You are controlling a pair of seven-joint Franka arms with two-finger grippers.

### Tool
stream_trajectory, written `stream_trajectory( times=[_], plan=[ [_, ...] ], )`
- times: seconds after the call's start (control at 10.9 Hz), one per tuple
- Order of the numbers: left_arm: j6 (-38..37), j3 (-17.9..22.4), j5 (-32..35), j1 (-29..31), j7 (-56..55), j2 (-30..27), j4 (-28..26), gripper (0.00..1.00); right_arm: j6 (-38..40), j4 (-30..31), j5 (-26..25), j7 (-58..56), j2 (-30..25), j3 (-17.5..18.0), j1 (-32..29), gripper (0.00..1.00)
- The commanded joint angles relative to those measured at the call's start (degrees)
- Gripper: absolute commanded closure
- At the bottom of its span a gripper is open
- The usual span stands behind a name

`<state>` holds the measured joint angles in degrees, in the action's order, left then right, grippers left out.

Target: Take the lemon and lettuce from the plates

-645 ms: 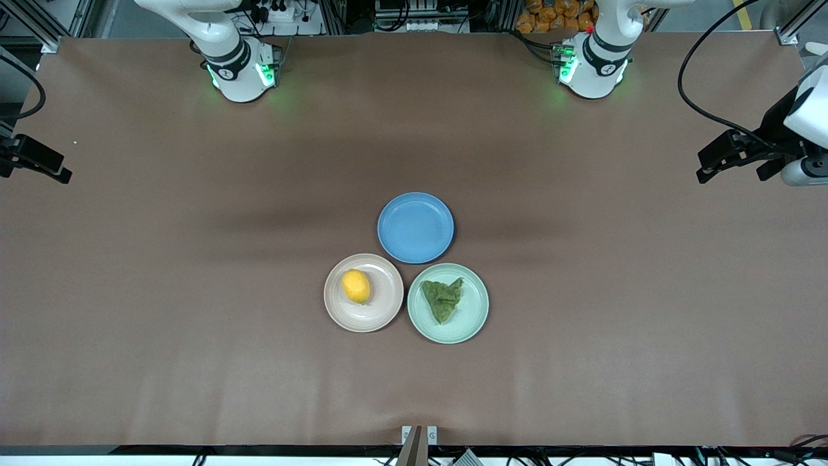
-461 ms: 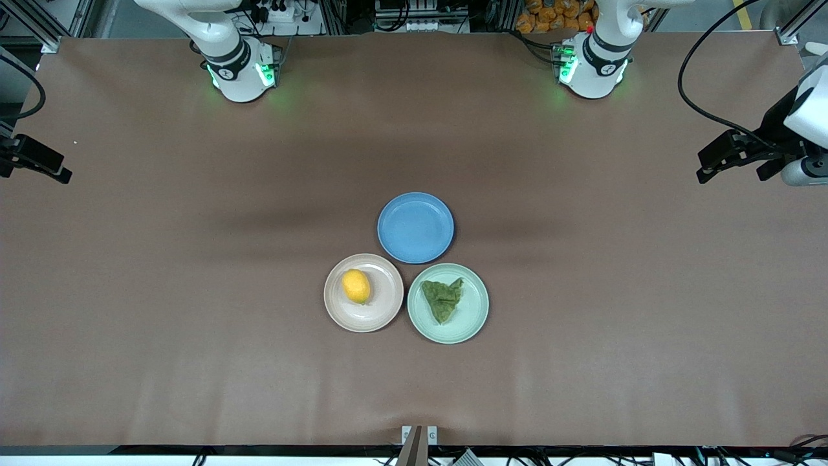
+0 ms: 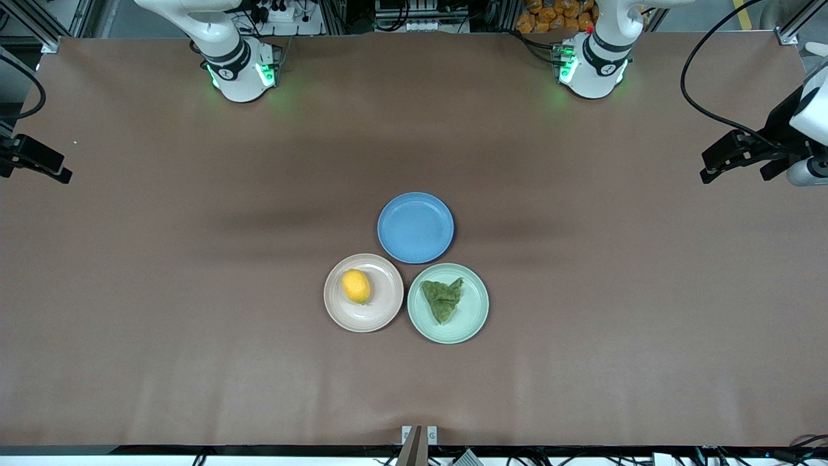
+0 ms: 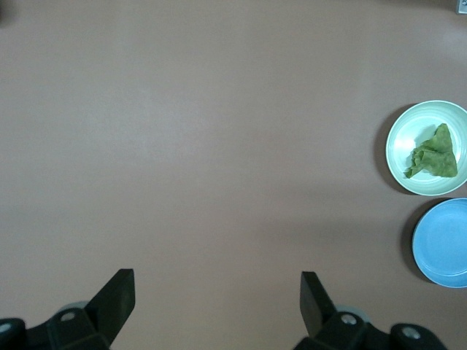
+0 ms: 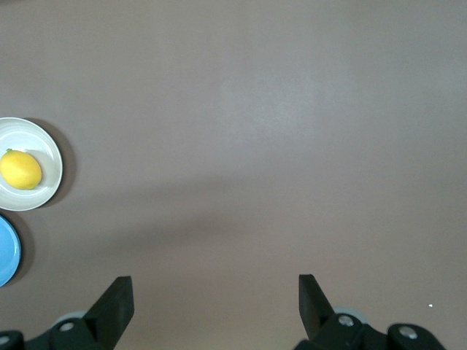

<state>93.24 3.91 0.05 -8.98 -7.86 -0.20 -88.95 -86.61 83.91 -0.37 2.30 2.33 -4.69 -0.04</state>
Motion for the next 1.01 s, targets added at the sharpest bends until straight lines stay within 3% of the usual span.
stream_trajectory(
  times=[0.0, 0.46, 0.92],
  plan=[
    [-0.3, 0.0, -1.2, -0.8, 1.7, 0.0, 0.3, 0.00, 0.7, -0.6, -0.9, 0.6, 0.0, 0.0, 0.5, 0.00],
    [-0.2, -1.0, -1.7, -1.7, 1.7, 0.5, 0.1, 0.00, 0.7, -0.5, -0.8, 0.6, 0.0, 0.0, 0.5, 0.00],
    [4.1, -2.9, -2.4, -6.4, 0.7, 5.3, 0.2, 0.00, 1.3, -0.2, -0.8, 0.7, 0.0, 0.0, 0.5, 0.00]
  ],
)
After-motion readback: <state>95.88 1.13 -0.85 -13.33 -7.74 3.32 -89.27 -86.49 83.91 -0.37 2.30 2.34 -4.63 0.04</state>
